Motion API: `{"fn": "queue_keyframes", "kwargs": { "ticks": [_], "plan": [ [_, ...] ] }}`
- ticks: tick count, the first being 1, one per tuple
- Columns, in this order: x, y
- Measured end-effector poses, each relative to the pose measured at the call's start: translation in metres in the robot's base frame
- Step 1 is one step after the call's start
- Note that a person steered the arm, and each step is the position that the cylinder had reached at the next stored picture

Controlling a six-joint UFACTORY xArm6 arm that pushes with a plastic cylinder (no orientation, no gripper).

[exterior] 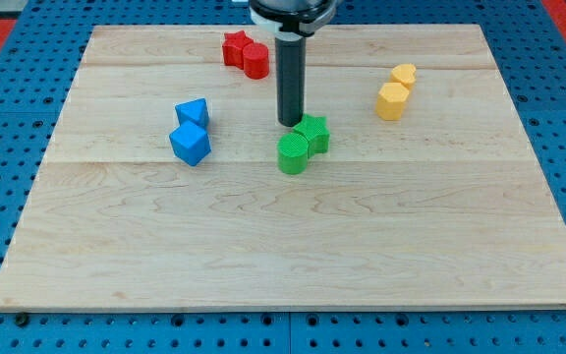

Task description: Move the green circle along with the green star towards the yellow hexagon

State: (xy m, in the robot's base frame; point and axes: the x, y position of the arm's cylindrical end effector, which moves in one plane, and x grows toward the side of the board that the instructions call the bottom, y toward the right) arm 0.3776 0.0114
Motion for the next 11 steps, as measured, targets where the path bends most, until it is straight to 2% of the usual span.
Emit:
{"fn": "queue_keyframes", "kwargs": {
  "ticks": [1, 2, 3, 4, 5, 6, 7, 9, 10, 11],
  "plan": [
    [0.016, -0.007],
    [0.053, -0.017],
    [0.053, -0.015],
    [0.053, -0.043],
    [0.113, -0.044],
    [0.146, -0.038],
    [0.094, -0.025],
    [0.088, -0.03],
    [0.073, 0.02],
    [0.087, 0.067]
  ]
}}
